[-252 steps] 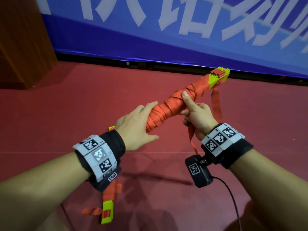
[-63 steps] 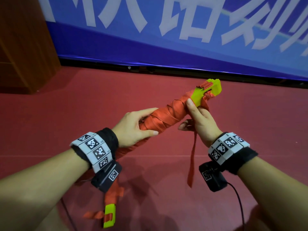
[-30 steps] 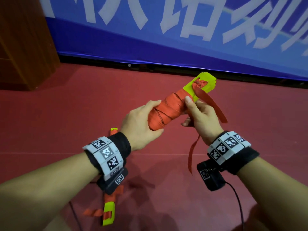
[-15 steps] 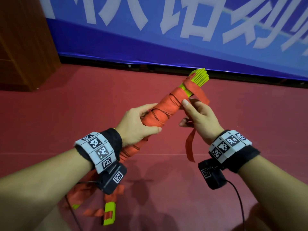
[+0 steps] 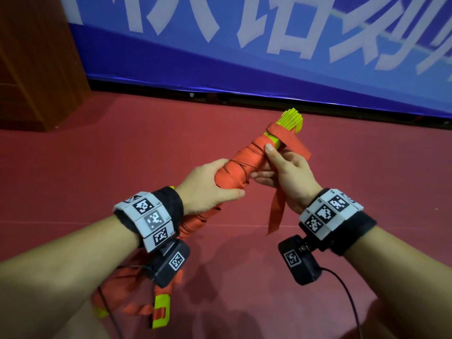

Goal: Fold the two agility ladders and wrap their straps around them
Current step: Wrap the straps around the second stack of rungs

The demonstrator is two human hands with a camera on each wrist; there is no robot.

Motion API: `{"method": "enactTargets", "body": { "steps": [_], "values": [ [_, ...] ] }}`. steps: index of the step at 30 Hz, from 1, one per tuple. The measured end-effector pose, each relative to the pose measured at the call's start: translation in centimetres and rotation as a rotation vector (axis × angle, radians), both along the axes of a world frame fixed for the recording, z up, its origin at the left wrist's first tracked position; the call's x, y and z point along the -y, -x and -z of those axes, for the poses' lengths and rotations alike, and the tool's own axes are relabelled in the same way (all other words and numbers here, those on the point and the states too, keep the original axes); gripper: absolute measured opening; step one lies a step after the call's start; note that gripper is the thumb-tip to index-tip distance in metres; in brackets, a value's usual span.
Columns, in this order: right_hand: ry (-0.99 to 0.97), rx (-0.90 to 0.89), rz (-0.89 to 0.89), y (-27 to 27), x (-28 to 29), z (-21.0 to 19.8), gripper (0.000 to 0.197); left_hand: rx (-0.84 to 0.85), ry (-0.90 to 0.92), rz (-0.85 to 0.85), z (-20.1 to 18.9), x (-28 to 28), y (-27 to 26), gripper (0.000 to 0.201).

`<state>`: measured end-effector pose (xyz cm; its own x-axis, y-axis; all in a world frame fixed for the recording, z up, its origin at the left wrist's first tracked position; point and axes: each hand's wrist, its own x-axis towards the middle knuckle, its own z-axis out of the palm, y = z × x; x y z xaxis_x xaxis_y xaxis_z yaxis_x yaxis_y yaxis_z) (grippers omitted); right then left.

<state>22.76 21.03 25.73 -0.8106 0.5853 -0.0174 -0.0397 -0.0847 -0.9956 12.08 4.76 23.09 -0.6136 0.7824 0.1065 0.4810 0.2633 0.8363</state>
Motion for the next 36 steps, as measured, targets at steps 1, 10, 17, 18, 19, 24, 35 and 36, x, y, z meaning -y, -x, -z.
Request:
{"method": "enactTargets", "body": {
  "steps": [1,10,17,18,19,24,35,36],
  "values": [
    [0.015,0.006,0.023,0.1,0.1,0.1,0.050,-0.092,0.025,-0.005,0.2,0.0,0.0,0.069],
    [0.087,-0.014,0.132,0.5,0.3,0.3,0.059,-0.676,0.225,-0.155,0.2,-0.5,-1.5,0.081],
    [-0.051,0.024,0.121,-0.4,-0.5,0.9,0.042,-0.542,0.133,-0.183,0.4,-0.3,-1.0,0.078],
    [-0.082,0.023,0.112,-0.5,-0.5,0.9,0.037,-0.508,0.101,-0.189,0.4,-0.3,-0.8,0.077],
    [-0.112,0.019,0.103,-0.6,-0.5,0.8,0.031,-0.477,0.067,-0.192,0.4,-0.3,-0.5,0.076],
    [-0.256,0.011,0.064,-0.7,-1.1,0.8,0.010,-0.402,-0.035,-0.174,0.5,-0.1,0.3,0.077],
    [-0.373,0.097,0.027,-0.6,-1.7,1.1,0.034,-0.014,-0.222,-0.055,0.7,0.3,0.4,0.068],
    [-0.383,0.108,-0.014,-0.7,-1.6,1.1,0.036,0.020,-0.230,-0.039,0.6,0.2,0.4,0.068]
  ]
}}
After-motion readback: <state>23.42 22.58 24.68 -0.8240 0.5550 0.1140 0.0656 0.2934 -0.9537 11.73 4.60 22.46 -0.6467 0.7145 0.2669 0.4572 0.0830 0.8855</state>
